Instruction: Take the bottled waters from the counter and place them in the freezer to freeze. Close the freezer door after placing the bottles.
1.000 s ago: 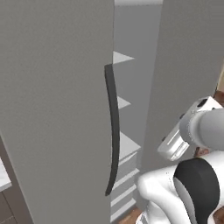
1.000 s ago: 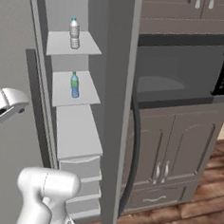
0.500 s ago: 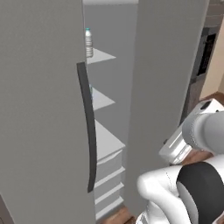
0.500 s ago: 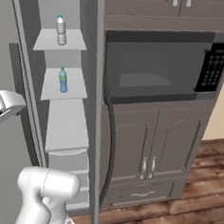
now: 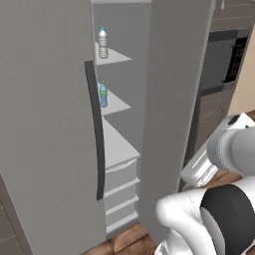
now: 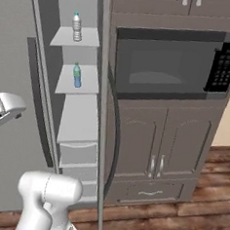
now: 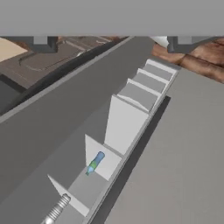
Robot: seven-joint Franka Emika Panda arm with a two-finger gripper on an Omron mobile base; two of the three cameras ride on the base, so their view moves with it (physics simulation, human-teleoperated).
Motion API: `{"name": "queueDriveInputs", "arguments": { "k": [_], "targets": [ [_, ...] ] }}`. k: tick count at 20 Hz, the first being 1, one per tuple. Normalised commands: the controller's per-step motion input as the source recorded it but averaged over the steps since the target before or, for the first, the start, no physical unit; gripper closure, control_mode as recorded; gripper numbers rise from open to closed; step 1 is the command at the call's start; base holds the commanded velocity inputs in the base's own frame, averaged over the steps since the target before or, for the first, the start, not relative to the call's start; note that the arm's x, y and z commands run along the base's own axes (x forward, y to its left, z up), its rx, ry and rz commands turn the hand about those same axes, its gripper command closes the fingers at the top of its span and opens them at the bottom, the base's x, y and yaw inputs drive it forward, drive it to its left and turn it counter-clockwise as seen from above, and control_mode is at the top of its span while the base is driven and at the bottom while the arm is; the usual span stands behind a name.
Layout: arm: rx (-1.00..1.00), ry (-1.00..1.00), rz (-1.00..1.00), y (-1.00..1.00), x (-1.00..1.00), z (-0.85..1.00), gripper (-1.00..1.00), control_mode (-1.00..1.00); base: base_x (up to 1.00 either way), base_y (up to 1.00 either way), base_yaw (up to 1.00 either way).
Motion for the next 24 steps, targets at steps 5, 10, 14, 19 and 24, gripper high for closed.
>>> {"name": "queueDriveInputs", "arguments": {
  "k": [5, 10, 14, 19, 24],
  "targets": [
    [0.00, 0.00, 0.00, 0.00, 0.00, 0.00, -1.00, 1.00, 0.00, -0.60, 0.23],
    [0.00, 0.00, 0.00, 0.00, 0.00, 0.00, -1.00, 1.00, -0.40, -0.29, 0.14],
    [0.00, 0.00, 0.00, 0.00, 0.00, 0.00, -1.00, 1.00, -0.13, -0.10, 0.07],
    [0.00, 0.00, 0.00, 0.00, 0.00, 0.00, -1.00, 1.00, 0.00, -0.03, 0.13],
    [0.00, 0.00, 0.00, 0.00, 0.00, 0.00, -1.00, 1.00, -0.35, 0.00, 0.08]
  ]
}}
